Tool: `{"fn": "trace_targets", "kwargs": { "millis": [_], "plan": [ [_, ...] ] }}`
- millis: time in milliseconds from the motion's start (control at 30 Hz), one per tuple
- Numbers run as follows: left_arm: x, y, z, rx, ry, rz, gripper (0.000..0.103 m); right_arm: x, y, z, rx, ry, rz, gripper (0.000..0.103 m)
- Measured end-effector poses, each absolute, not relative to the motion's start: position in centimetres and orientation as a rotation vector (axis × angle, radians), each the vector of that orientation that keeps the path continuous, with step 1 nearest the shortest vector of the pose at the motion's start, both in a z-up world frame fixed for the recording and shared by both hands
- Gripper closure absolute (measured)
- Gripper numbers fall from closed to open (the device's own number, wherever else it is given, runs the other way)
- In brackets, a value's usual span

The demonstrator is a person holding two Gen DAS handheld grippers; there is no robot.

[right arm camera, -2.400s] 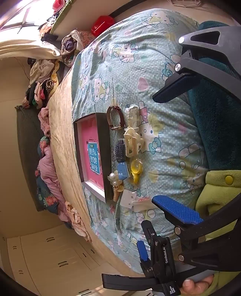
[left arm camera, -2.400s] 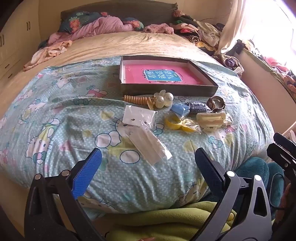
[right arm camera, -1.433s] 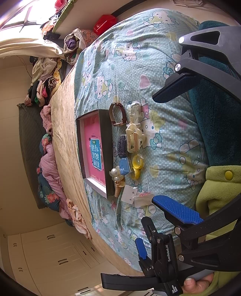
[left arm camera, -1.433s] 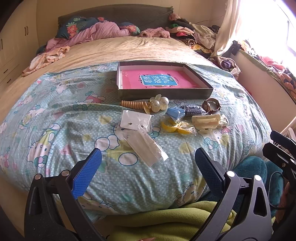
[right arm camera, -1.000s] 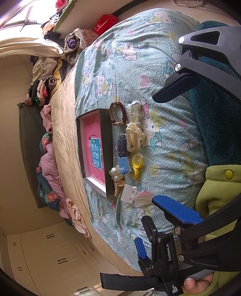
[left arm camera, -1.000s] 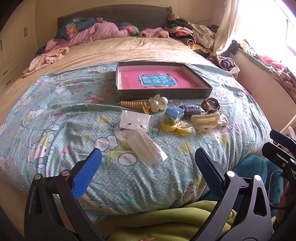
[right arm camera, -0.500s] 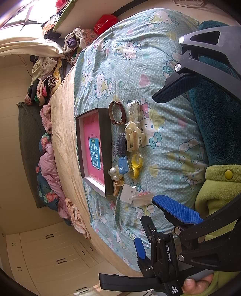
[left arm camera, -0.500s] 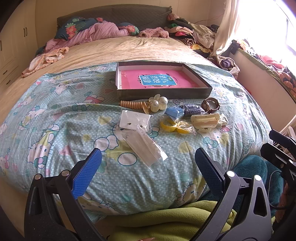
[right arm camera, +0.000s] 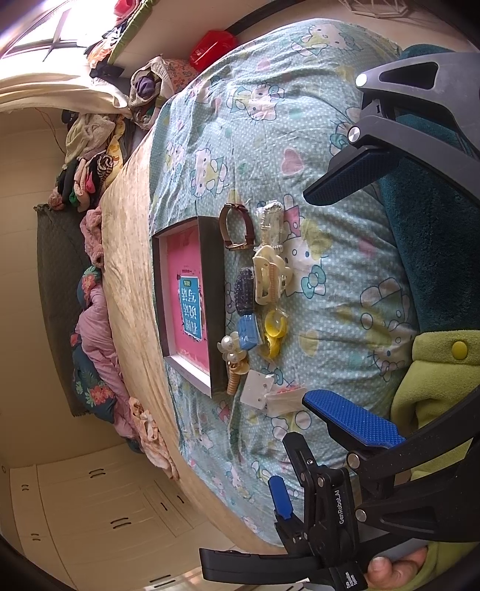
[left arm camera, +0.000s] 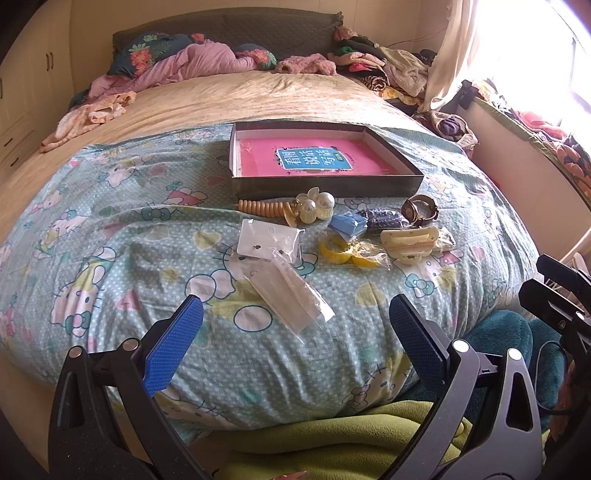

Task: Organize jewelry

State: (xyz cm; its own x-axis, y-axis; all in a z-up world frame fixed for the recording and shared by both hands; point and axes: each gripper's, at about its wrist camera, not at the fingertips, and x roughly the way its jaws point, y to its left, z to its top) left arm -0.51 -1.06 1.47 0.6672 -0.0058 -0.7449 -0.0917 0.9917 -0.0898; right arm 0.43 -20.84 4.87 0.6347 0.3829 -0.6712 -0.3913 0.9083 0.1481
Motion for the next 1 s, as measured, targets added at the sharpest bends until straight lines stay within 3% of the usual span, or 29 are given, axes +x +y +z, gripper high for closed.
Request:
{"fn": "trace_targets", "kwargs": {
  "millis": [1000],
  "plan": [
    [5.8, 5.6, -1.4, -0.223, 0.916, 0.075, 0.009, 11.6, -21.5, 6.8, -0.047, 0.749, 0.384, 0.004]
  ]
}}
